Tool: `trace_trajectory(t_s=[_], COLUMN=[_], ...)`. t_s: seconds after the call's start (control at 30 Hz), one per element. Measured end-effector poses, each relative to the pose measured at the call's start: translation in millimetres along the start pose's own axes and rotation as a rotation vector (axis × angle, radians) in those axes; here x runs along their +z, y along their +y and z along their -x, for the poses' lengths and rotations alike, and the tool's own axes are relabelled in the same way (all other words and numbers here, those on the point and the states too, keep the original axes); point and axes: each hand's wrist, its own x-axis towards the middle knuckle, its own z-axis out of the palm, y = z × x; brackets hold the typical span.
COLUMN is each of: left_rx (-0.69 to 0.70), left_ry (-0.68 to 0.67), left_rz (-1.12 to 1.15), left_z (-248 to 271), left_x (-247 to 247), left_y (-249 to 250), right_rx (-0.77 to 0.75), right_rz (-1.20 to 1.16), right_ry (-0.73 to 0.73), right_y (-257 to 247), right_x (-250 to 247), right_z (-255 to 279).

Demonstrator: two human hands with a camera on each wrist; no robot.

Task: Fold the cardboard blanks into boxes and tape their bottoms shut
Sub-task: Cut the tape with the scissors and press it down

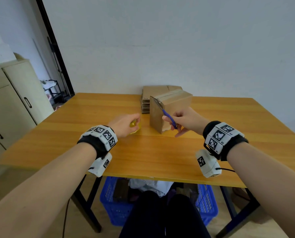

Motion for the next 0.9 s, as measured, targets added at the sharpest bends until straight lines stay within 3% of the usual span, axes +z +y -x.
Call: trace_trajectory(t_s=[0.13,0.23,0.37,0.43,0.5,0.6,0.7,0.9], left_rx=[0.009,-0.049,-0.121,-0.149,-0.157,-0.028,0.083,0.088], left_ry=[-0.133,-0.223,-0.283,-0.252,-0.135,0.04,0.049,-0.001], left_rz=[0.013,-0.064,0.031,0.085,0.171,0.257,0.291,0.215], left_z=[-2,-5,-8,-11,-16,-25,-33,-45], left_x=[-1,1,1,-3,-11,-28,-38,-40], left_y=[1,-3,-3,0,6,19,28,30], right_rx=[0.003,0.0,-0.032,-0.047,-0.048,-0.037,-0.034,0.041], right_rz=[0.021,0.074,0.203,0.278,0.339,0.397,0.445,0.503], right_ry=[0.0,-0.005,-0.001,0.008,0.007,0.005,0.0,-0.09], right_y=[-2,-4,-8,-7,-6,-7,-12,-20], right_x=[-1,-2,-4,-5,-6,-8,-9,-12], right_z=[-1,-2,-4,-7,-9,-10,-10,-12])
